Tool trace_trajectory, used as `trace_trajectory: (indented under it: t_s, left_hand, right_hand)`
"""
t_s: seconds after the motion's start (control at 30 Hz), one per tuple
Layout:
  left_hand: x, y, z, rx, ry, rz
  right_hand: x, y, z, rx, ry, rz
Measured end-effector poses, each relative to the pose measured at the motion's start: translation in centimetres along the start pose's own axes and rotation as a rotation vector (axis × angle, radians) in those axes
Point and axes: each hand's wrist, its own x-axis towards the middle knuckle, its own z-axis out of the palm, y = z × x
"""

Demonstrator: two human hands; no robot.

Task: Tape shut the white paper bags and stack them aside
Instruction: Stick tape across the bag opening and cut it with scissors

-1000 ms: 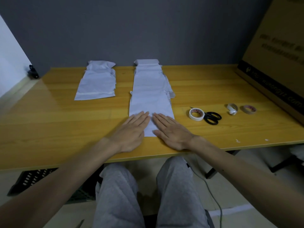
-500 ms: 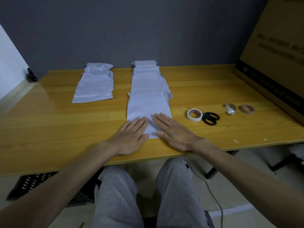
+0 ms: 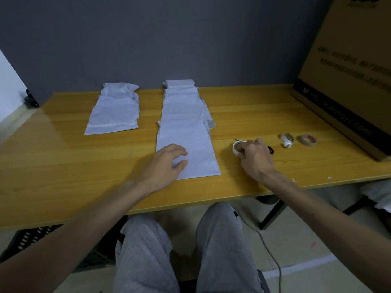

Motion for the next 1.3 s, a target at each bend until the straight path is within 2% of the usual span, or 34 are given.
trace_trajectory:
  t_s: [0.2, 0.43, 0.77, 0.97, 1.1, 1.3]
  left_hand:
    - [0.9, 1.0, -0.5, -0.086, 0.084, 0.081]
    - [1.9, 3.2, -1.0, -0.195, 0.129, 0.128]
    - [-0.2, 1.2, -1.9, -0.176, 0.328, 0.252]
    - [-1.3, -0.1, -2.2, -0.257, 0.456, 0.191]
    - [-1.8, -0.6, -2.5, -0.291, 0.436, 0.148]
    - [-2.0, -0.9, -2.9, -0.349, 0.275, 0.119]
  right_hand:
    - [0.1, -1.2, -2.7, 0.315, -0.021, -0.107]
    - [-0.1, -5.1, -5.7, 0.687, -0.184, -0.189]
    - [-0.6, -7.7, -4.8, 0.906, -0.305, -0.257]
    - [-0.2, -8.4, -4.3, 0.945, -0.360, -0.243]
    - [-0.2, -9.4, -4.3, 1.004, -0.420, -0.216]
    - [0.0, -10.1, -3.8, 1.026, -0.455, -0.210]
